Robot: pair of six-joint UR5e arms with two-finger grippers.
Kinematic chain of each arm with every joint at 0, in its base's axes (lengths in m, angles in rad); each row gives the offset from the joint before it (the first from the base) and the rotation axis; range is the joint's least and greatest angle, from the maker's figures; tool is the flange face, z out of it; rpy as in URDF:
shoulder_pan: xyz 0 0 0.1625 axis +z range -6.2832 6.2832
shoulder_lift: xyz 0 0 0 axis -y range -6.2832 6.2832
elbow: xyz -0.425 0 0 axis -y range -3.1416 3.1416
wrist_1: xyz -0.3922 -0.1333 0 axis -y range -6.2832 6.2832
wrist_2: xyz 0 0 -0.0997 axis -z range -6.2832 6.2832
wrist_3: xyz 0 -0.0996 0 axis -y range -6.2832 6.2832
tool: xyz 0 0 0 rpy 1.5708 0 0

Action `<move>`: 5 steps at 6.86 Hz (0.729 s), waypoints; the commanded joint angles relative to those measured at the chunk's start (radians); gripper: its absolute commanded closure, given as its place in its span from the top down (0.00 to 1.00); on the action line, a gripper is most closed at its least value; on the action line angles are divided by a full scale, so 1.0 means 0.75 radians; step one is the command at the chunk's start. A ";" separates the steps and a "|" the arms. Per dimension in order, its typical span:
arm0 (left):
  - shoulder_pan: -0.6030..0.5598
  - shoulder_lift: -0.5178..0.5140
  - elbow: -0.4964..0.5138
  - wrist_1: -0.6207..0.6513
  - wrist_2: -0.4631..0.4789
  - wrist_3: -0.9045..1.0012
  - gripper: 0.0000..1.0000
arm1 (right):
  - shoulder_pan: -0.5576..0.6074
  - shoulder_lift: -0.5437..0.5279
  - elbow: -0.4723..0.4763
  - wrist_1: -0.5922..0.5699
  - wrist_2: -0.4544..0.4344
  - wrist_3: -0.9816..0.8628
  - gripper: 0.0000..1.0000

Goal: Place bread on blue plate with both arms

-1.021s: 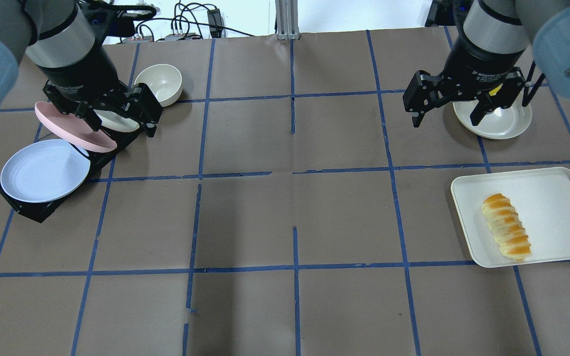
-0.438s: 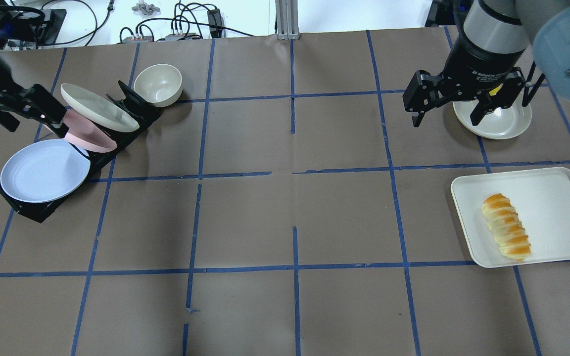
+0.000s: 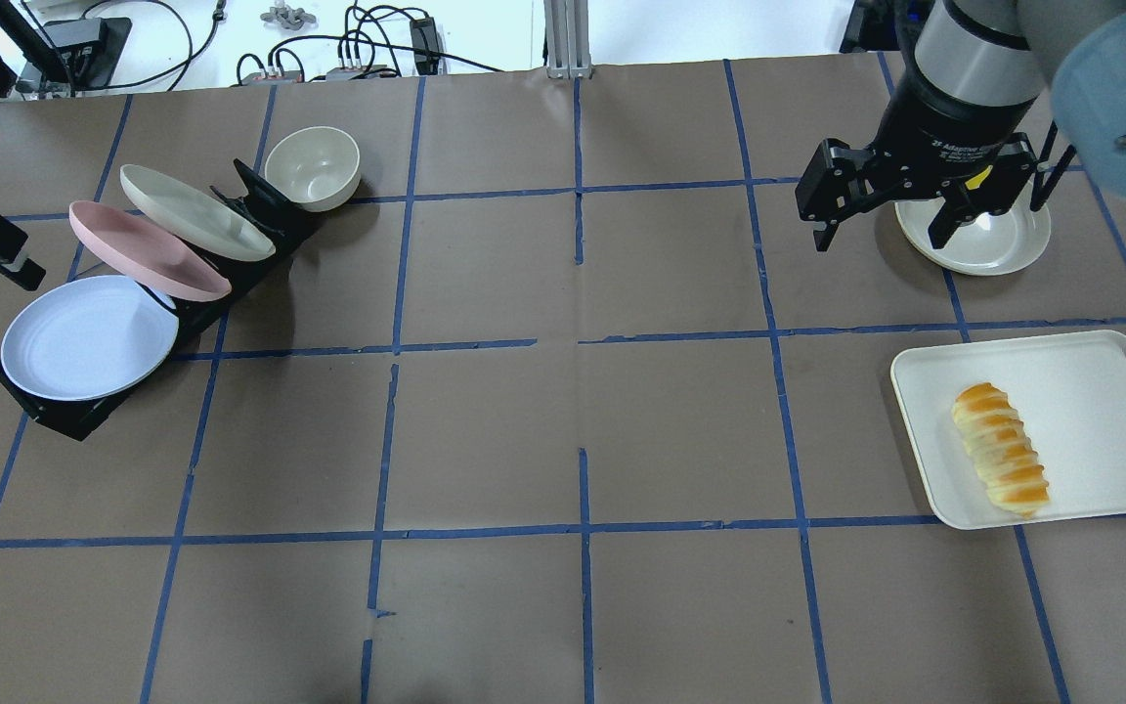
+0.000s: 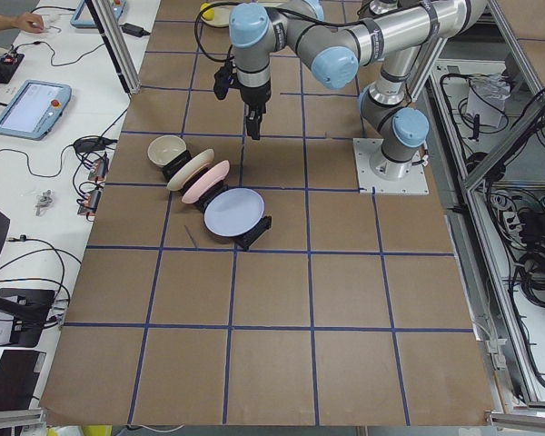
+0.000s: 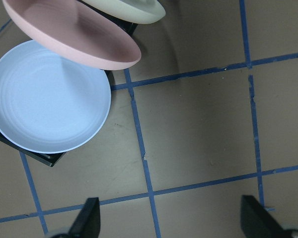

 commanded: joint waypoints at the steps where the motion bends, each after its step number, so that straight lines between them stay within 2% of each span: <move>1: 0.174 -0.116 0.019 0.009 -0.037 0.149 1.00 | -0.017 0.014 0.002 0.028 0.009 -0.026 0.96; 2: 0.217 -0.190 0.056 0.009 -0.064 0.210 1.00 | -0.038 0.034 0.040 -0.082 0.003 -0.186 0.91; 3: 0.225 -0.263 0.111 0.011 -0.064 0.231 1.00 | -0.113 0.046 0.211 -0.324 -0.007 -0.532 0.91; 5: 0.225 -0.457 0.266 0.011 -0.066 0.247 1.00 | -0.384 0.004 0.573 -0.658 -0.001 -0.921 0.92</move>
